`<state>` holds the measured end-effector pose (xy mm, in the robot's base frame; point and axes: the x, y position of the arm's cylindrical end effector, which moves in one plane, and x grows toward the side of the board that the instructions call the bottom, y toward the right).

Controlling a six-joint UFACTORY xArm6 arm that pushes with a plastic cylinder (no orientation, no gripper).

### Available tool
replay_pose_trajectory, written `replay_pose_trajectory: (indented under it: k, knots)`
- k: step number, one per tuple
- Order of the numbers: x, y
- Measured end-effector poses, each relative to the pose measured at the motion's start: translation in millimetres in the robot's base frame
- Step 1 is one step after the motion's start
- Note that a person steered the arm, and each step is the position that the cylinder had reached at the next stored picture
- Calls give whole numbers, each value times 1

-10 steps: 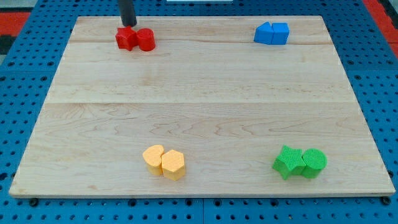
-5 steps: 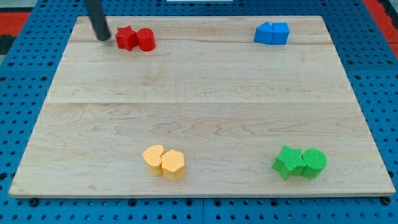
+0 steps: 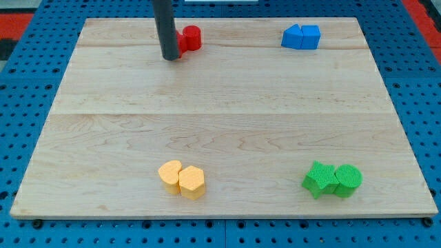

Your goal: Push the red blocks towards the top center of the board

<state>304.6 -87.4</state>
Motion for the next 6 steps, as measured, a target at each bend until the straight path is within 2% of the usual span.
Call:
replay_pose_trajectory:
  k: [2, 5, 6]
  knots:
    - [-5, -31]
    - [-40, 10]
    - [-19, 32]
